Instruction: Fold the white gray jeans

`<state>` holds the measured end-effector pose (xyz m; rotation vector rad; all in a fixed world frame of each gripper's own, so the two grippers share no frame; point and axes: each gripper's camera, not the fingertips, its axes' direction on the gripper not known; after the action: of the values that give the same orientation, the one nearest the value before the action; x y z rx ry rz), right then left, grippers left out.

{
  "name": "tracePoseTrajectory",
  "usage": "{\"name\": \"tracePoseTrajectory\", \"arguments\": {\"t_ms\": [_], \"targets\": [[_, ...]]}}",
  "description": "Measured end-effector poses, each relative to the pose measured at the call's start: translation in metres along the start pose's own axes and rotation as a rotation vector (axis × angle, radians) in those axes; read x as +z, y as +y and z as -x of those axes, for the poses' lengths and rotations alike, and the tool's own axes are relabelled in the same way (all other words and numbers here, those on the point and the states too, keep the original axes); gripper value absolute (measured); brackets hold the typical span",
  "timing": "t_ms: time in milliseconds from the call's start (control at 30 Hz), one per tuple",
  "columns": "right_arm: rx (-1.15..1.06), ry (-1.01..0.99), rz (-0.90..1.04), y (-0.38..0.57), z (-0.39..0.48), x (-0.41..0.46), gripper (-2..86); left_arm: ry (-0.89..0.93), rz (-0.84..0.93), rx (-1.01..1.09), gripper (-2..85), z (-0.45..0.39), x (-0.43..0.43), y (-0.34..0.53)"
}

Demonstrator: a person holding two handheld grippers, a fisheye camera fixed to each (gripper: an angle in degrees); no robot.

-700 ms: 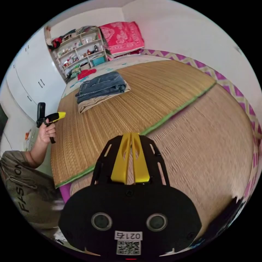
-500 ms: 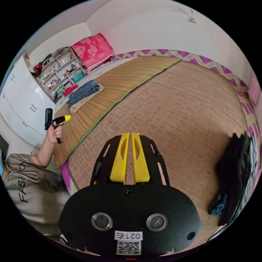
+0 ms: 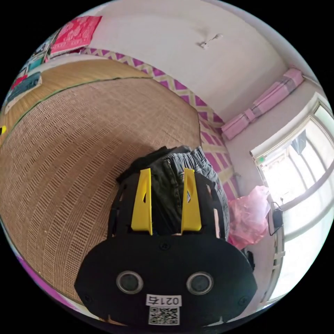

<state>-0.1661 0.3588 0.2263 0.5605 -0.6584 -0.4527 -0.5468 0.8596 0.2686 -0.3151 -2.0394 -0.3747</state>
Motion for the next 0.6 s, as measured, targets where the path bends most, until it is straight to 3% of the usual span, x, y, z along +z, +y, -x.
{"name": "tracePoseTrajectory", "arguments": {"t_ms": [200, 333, 600], "targets": [[-0.030, -0.024, 0.070, -0.028, -0.039, 0.035, 15.6, 0.003, 0.002, 0.001, -0.9, 0.000, 0.004, -0.030], [-0.016, -0.067, 0.078, -0.036, -0.067, 0.036, 10.6, -0.021, 0.032, 0.046, -0.9, -0.008, 0.010, -0.052], [0.364, -0.194, -0.082, -0.025, -0.194, -0.031, 5.4, -0.176, 0.201, 0.040, -1.0, -0.007, 0.039, -0.092]]}}
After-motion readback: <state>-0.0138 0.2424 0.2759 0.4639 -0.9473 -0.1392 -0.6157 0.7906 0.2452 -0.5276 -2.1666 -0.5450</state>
